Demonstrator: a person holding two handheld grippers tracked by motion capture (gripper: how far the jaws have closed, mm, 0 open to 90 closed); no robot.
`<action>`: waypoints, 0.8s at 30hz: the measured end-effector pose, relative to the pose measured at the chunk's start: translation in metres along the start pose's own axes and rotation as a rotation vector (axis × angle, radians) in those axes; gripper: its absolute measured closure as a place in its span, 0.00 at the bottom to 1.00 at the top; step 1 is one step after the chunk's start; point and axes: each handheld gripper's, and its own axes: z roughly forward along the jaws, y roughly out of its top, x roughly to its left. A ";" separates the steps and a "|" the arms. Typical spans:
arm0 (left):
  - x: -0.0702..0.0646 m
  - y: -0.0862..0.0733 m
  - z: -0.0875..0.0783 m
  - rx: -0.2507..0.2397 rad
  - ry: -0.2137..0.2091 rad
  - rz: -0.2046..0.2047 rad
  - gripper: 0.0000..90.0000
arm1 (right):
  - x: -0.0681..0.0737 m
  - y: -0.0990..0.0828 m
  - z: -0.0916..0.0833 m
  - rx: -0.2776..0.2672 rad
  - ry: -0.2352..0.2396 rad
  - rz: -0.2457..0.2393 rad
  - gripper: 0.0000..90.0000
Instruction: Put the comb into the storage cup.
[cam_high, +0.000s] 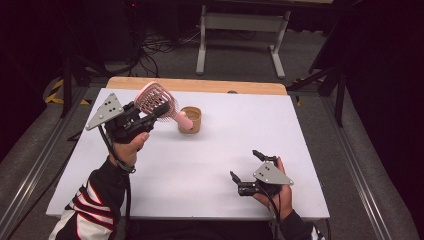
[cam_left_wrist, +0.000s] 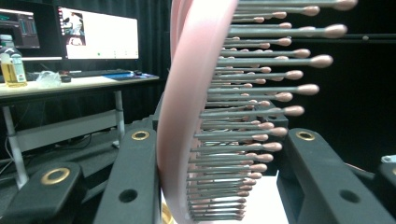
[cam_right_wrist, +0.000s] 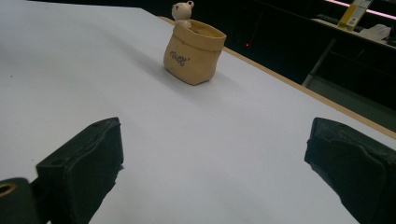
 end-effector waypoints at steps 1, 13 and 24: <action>0.000 0.001 0.001 0.000 0.001 -0.002 0.70 | 0.000 0.000 0.000 0.000 0.000 0.000 0.05; 0.006 0.008 0.013 0.007 0.013 0.007 0.70 | 0.000 0.000 0.000 -0.003 0.002 0.001 0.05; 0.013 0.007 0.031 0.036 0.019 0.005 0.70 | 0.000 0.000 0.001 0.002 0.004 -0.002 0.05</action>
